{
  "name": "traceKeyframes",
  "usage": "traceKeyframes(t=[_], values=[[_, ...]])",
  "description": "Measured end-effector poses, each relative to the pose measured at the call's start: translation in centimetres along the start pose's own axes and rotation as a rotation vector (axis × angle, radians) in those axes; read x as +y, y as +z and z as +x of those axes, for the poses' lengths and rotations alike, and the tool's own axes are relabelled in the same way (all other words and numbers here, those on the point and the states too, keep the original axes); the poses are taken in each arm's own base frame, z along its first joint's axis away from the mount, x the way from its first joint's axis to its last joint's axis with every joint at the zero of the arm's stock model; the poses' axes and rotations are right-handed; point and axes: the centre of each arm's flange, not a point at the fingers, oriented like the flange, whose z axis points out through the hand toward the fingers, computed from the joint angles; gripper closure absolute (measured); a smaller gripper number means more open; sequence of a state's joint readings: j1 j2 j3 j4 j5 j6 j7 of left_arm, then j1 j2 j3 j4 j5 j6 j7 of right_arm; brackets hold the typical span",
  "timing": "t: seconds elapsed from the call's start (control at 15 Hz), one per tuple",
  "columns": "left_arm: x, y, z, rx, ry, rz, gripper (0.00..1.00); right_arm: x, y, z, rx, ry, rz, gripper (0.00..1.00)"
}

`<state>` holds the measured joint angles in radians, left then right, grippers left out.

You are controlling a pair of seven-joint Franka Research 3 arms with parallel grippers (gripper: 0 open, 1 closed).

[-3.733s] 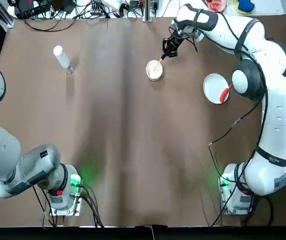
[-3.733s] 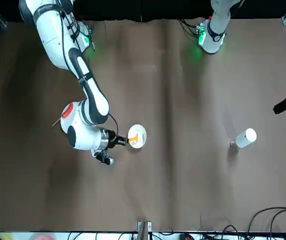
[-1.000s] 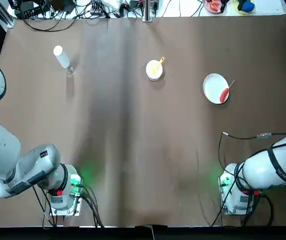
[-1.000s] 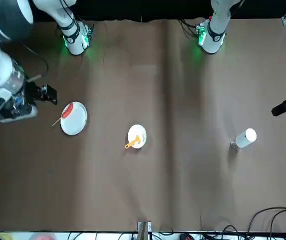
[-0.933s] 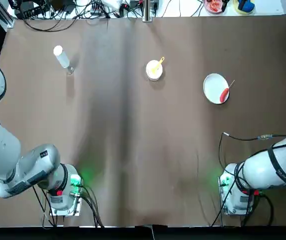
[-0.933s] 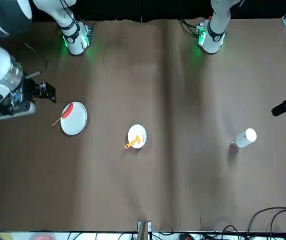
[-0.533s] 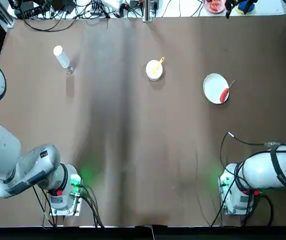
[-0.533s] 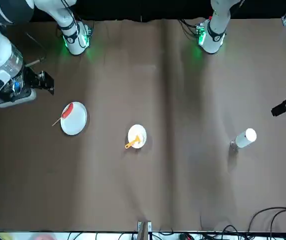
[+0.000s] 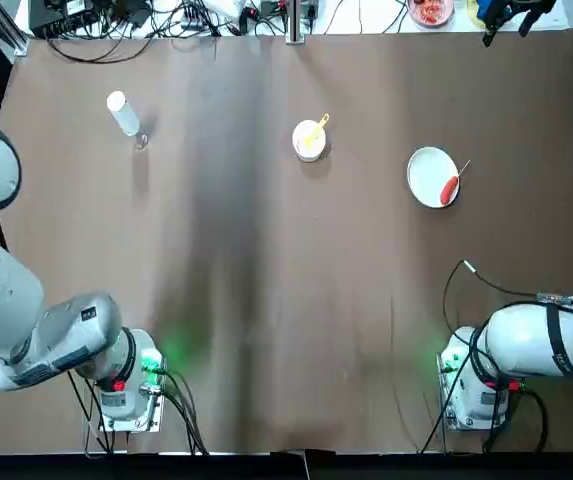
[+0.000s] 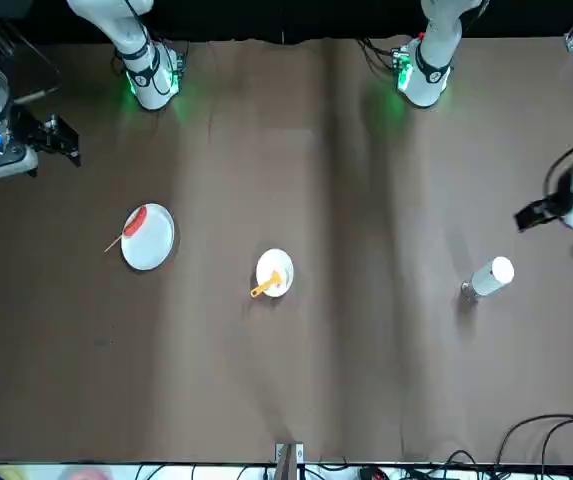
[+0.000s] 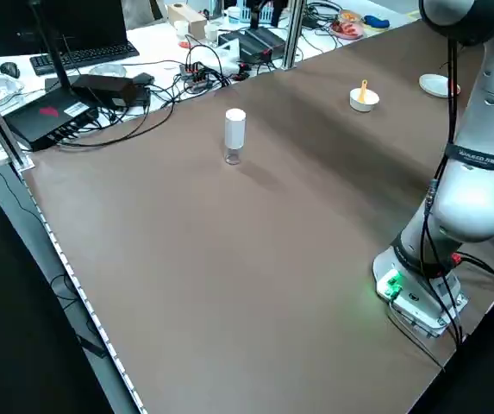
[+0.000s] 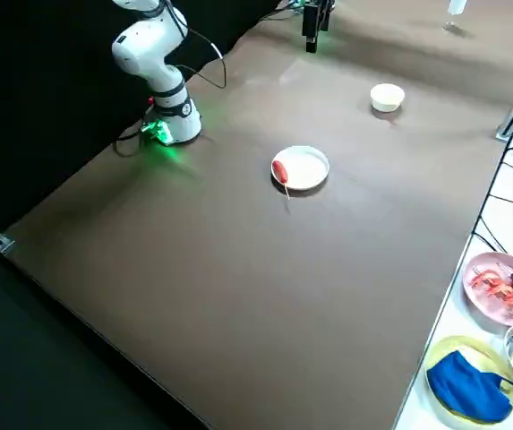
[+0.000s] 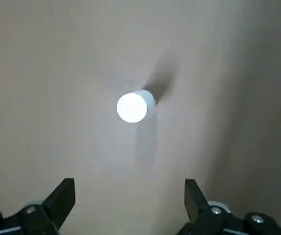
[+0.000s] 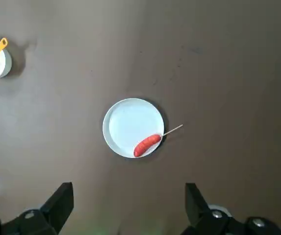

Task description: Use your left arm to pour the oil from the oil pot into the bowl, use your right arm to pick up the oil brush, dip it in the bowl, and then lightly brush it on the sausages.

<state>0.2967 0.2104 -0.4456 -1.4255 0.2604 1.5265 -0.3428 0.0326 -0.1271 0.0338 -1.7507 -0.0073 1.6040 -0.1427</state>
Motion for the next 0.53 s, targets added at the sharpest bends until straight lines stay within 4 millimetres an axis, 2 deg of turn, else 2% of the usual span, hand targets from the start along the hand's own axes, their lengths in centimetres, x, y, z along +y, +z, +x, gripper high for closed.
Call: traceKeyframes(t=[0.13, 0.2, 0.53], values=[[2.9, -0.6, -0.9, 0.019, 0.048, 0.02, 0.01, 0.3, -0.4, -0.3, 0.003, 0.027, -0.001, 0.0], [3.4, -0.8, -1.0, 0.022, 0.064, 0.024, 0.01, 0.2, -0.5, -0.5, -0.002, 0.035, 0.0, 0.0], [1.3, -0.6, -0.4, 0.018, 0.163, 0.017, 0.01, 0.1, -1.2, -1.4, -0.015, 0.049, 0.0, 0.0]])
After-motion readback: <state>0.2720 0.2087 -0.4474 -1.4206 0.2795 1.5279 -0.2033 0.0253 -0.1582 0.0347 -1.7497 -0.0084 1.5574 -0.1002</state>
